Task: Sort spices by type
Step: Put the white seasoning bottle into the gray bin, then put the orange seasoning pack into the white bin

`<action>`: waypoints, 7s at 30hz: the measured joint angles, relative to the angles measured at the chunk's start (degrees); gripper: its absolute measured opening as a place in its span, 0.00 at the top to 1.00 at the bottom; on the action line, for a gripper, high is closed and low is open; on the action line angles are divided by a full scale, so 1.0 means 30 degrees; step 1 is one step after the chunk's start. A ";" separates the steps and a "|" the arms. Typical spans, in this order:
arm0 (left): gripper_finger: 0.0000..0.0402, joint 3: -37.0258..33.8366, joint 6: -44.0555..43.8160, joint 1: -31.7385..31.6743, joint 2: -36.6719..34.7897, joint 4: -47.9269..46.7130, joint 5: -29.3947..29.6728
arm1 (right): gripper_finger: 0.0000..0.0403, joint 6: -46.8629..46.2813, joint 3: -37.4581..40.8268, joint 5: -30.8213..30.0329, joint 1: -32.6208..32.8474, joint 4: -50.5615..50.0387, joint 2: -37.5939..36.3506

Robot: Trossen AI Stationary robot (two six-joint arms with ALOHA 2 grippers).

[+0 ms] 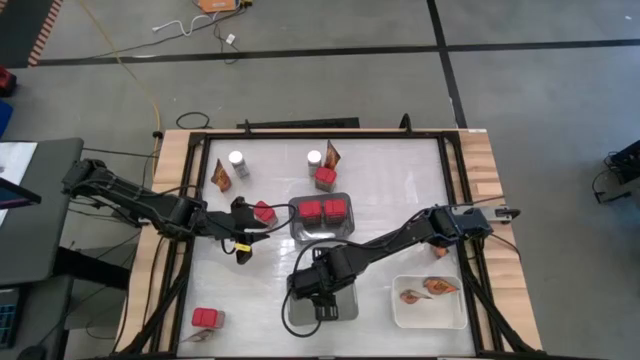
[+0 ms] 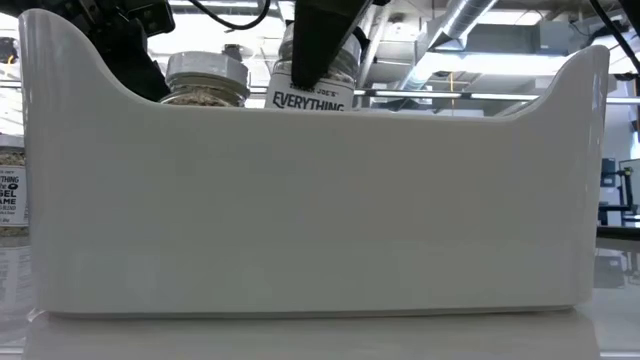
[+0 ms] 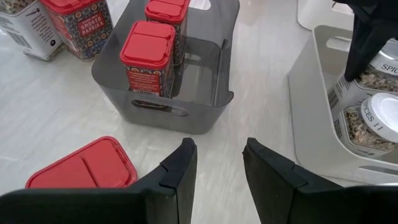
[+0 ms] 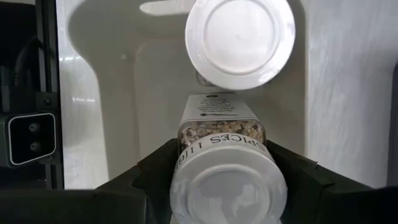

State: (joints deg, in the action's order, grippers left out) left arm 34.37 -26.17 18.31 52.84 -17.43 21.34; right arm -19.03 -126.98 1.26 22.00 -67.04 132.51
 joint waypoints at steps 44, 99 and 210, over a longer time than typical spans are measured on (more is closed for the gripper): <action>0.69 0.0000 -0.0066 0.0000 0.0007 -0.0102 0.0000 | 0.40 0.0517 0.1224 0.0022 -0.0007 0.1558 -0.0029; 0.69 0.0000 -0.0417 -0.0002 0.0015 -0.0090 -0.0007 | 0.18 -0.4797 0.1224 -0.0198 -0.0379 0.1657 -0.0761; 0.20 1.4646 -0.6003 0.7798 1.4584 -1.4427 -0.4229 | 0.18 0.4809 3.4009 -0.9836 -0.5959 2.3349 -2.6931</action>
State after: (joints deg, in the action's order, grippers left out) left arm 78.31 -44.18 41.70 96.59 -60.71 8.66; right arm -4.60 -24.95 -28.25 4.12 3.01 51.71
